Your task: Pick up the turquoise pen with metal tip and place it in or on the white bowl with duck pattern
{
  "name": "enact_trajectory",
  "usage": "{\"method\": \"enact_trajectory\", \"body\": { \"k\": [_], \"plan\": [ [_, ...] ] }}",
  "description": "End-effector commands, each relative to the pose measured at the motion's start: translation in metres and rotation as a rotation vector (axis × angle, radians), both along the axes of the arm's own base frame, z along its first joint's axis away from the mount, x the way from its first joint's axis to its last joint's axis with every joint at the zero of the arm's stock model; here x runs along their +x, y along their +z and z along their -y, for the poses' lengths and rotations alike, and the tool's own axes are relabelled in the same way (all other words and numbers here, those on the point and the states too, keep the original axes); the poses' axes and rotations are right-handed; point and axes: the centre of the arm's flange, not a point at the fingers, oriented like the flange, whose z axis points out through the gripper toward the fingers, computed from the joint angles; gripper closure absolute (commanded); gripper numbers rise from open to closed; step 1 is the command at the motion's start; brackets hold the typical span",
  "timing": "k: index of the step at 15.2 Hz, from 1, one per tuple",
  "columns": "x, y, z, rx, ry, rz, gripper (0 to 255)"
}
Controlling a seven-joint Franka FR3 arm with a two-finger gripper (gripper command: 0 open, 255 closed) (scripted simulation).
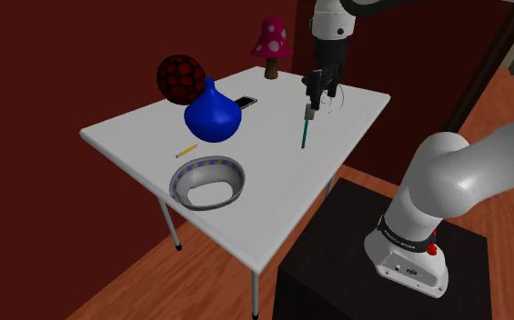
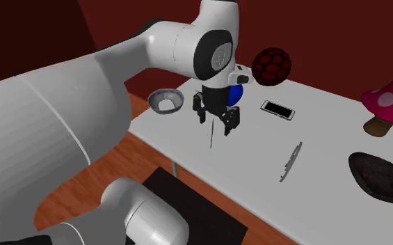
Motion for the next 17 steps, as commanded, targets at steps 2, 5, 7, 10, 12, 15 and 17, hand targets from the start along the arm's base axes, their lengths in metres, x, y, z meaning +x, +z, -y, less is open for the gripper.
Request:
{"method": "enact_trajectory", "body": {
  "k": [2, 5, 7, 10, 12, 15, 17],
  "plan": [
    [0.041, -0.004, 0.016, 0.09, -0.113, -0.182, 0],
    [0.137, -0.066, 0.082, 0.362, -0.45, -0.728, 0],
    [0.16, -0.127, 0.12, 0.517, -0.644, -1.04, 0],
    [0.15, -0.134, 0.11, 0.517, -0.644, -1.04, 0],
    [0.143, -0.138, 0.104, 0.517, -0.644, -1.04, 0],
    [0.133, -0.143, 0.095, 0.517, -0.644, -1.04, 0],
    [0.133, -0.143, 0.095, 0.517, -0.644, -1.04, 0]
  ]
}}
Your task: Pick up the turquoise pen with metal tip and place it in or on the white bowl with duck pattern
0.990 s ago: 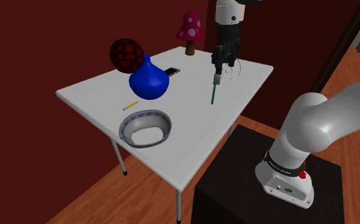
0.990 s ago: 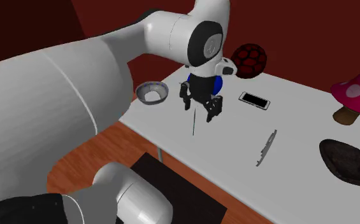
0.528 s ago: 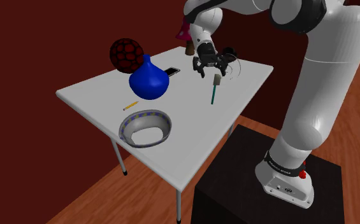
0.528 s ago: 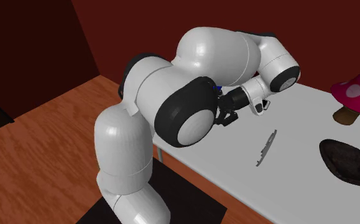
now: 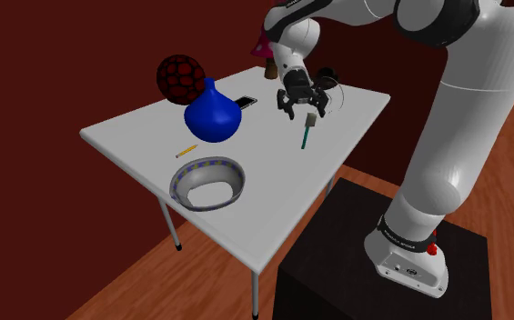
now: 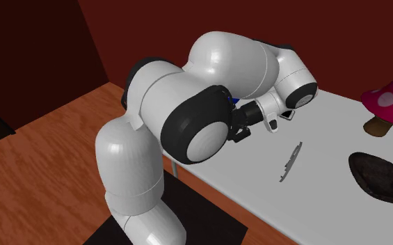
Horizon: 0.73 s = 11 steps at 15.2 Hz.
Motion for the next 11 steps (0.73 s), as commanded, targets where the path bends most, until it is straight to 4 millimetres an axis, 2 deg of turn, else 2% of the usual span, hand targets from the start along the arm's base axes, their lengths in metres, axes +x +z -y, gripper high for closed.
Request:
{"method": "enact_trajectory", "body": {
  "k": [1, 5, 6, 11],
  "plan": [
    [-0.0004, -0.0006, -0.0006, 0.0, 0.0, 0.0, 0],
    [-0.0004, -0.0006, -0.0005, 0.0, 0.0, 0.0, 0],
    [-0.0004, -0.0006, -0.0005, 0.0, 0.0, 0.0, 255],
    [-0.0004, -0.0006, -0.0005, 0.0, 0.0, 0.0, 255]
  ]
}}
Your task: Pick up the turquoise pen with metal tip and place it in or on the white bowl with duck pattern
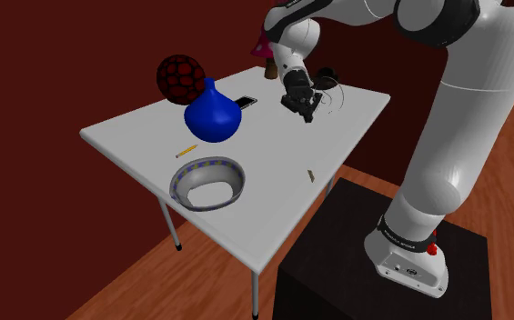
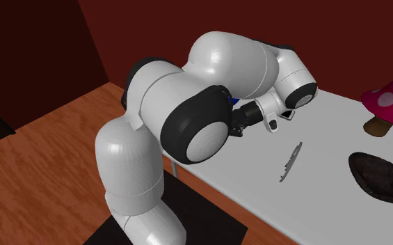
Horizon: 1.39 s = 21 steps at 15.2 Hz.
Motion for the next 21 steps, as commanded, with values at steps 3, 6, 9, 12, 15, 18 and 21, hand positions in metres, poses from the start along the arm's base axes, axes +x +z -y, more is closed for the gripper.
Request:
{"method": "enact_trajectory", "body": {
  "k": [3, 6, 9, 12, 15, 18, 21],
  "plan": [
    [0.0, 0.0, 0.0, 0.0, 0.0, 0.0, 255],
    [-0.016, 0.017, -0.013, -0.077, -0.011, 0.085, 0],
    [-0.071, 0.052, -0.061, -0.309, -0.043, 0.341, 0],
    [-0.13, 0.059, -0.116, -0.541, -0.076, 0.597, 0],
    [-0.186, 0.04, -0.171, -0.773, -0.108, 0.853, 0],
    [-0.189, 0.027, -0.175, -0.79, -0.111, 0.872, 0],
    [-0.188, 0.011, -0.176, -0.79, -0.111, 0.872, 0]
  ]
}}
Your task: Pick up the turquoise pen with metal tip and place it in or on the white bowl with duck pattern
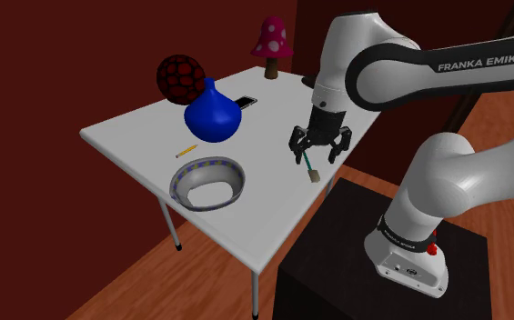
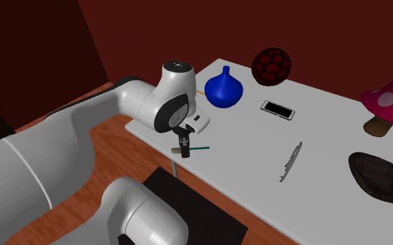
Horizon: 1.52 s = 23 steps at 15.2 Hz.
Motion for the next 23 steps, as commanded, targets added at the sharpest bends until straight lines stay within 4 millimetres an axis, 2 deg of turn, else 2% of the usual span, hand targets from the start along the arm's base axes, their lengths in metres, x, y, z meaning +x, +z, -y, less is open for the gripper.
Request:
{"method": "enact_trajectory", "body": {
  "k": [1, 2, 10, 11, 20, 21, 22, 23],
  "plan": [
    [0.0, -0.011, -0.001, -0.002, -0.001, 0.003, 0],
    [0.001, -0.019, -0.001, -0.002, -0.001, 0.003, 0],
    [0.001, -0.019, -0.001, -0.002, -0.001, 0.003, 0],
    [0.001, -0.019, -0.001, -0.002, -0.001, 0.003, 255],
    [0.001, -0.019, -0.001, -0.002, -0.001, 0.003, 255],
    [0.001, -0.015, -0.001, -0.005, 0.0, 0.008, 0],
    [0.001, -0.015, -0.001, -0.005, 0.0, 0.008, 0],
    [-0.004, -0.006, -0.009, -0.01, -0.016, -0.004, 0]
  ]
}}
